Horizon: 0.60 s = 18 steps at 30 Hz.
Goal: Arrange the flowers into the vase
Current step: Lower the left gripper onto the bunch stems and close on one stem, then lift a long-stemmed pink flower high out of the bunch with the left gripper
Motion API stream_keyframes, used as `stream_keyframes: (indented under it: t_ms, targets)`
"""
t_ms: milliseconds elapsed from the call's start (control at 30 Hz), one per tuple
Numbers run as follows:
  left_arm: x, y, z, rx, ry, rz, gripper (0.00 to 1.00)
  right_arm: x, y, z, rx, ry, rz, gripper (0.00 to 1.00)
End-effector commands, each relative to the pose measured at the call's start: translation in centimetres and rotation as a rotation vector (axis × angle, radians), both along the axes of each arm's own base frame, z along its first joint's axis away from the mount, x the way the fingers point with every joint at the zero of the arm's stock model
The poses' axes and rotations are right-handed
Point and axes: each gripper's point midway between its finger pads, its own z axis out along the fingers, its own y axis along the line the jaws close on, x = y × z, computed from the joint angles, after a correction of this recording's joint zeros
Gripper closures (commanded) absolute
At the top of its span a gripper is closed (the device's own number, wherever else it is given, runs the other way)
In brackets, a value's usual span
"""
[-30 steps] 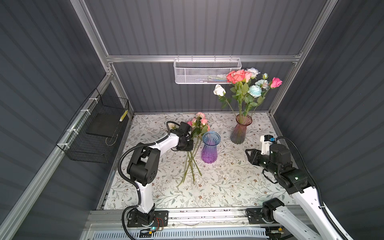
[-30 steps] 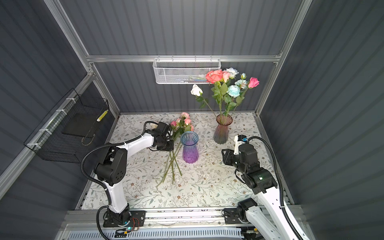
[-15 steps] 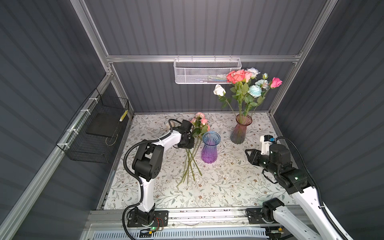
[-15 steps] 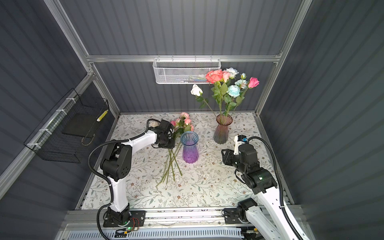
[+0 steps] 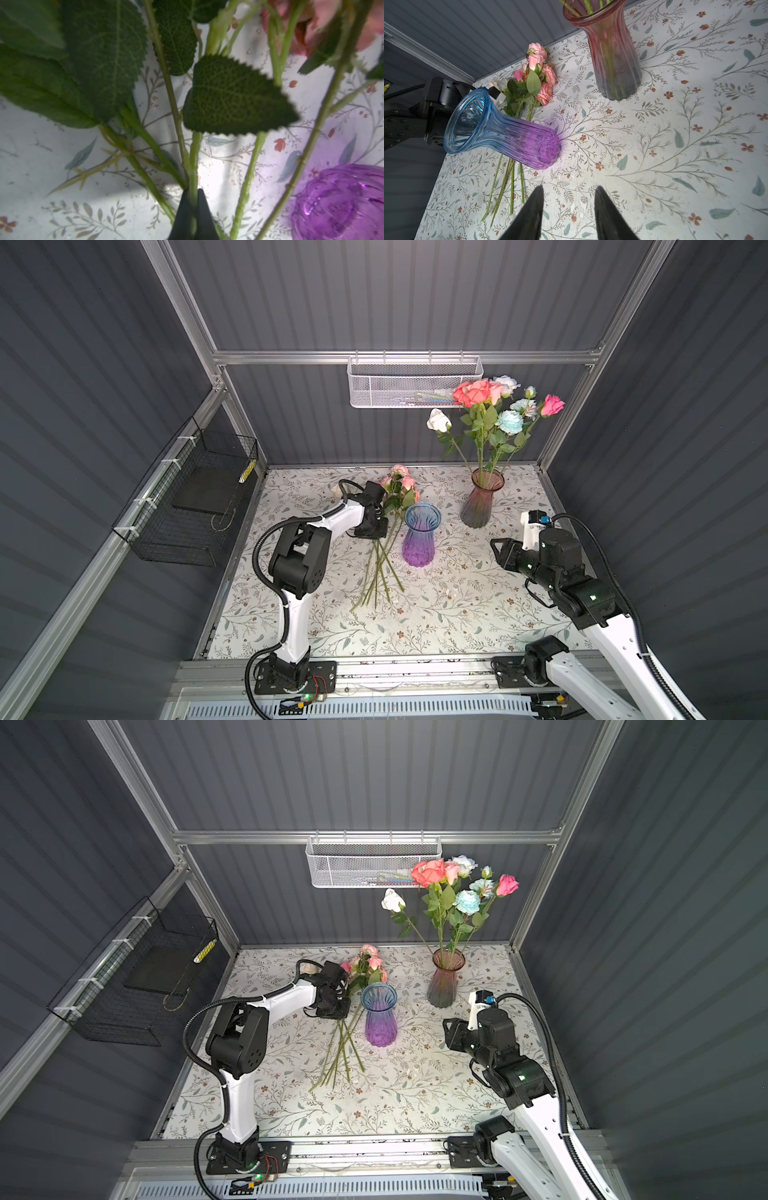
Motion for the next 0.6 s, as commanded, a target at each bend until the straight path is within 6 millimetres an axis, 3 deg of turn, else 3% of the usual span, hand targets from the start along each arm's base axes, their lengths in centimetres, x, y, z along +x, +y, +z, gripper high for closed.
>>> stream_keyframes:
  t_ms: [0,333,567]
  targets:
    - [0.3,-0.2,5.5,-0.061,-0.079,0.008,1.0,0.0,0.0,-0.1,0.003,-0.002,-0.006,0.57]
    - [-1.6,1.8,13.8,-0.1,-0.237,0.032,1.0,0.2,0.0,0.8,-0.001,-0.019,-0.005,0.57]
    - [-5.4,2.9,20.8,-0.227,-0.451,-0.018,1.0,0.2,0.9,2.7,0.039,-0.071,0.043,0.55]
